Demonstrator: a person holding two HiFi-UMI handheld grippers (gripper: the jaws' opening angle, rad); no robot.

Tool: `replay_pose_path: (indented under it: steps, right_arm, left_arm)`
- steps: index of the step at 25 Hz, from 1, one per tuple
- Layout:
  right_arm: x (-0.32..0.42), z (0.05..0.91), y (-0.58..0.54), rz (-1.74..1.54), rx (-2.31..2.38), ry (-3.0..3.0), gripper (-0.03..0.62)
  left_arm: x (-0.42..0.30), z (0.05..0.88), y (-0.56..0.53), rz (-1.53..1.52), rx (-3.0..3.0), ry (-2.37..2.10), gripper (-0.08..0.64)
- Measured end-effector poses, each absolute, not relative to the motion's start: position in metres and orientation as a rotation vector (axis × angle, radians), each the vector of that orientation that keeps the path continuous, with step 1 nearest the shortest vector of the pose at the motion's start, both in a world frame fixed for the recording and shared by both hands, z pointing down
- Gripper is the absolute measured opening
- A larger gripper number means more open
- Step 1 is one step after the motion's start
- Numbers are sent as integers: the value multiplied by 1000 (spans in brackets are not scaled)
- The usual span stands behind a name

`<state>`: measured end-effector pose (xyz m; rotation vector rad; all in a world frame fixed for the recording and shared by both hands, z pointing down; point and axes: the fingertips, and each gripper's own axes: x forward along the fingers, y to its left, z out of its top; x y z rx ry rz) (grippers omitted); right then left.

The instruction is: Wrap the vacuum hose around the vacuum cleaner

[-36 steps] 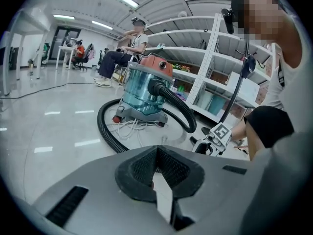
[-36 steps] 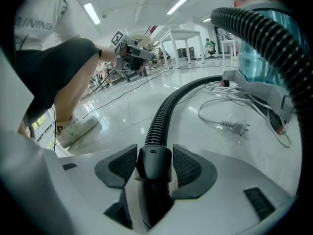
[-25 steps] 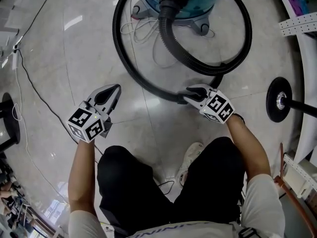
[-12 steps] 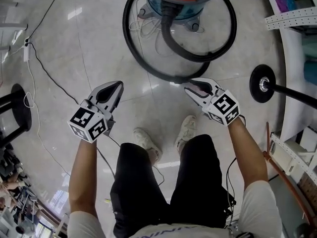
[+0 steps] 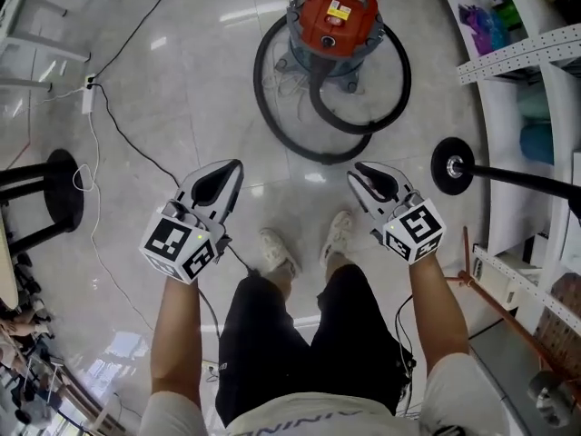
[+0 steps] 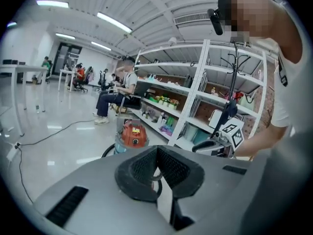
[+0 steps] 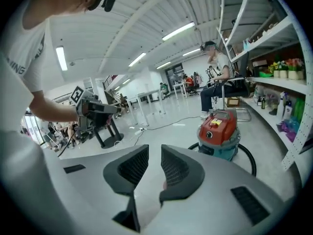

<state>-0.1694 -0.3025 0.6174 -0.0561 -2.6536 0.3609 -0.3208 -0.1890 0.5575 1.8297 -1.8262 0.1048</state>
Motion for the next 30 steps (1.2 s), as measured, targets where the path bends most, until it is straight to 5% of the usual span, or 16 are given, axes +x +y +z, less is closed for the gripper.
replay_pose_path:
  steps: [14,30]
  right_arm:
    - [-122,361,-224,431,283,-2742,11]
    - [-9,187,-174,487,563,-2881,11]
  left_arm:
    - [-254,340,-78,-109,1867,-1850,17]
    - [-166,173,-38,-66,2088,-1900,17]
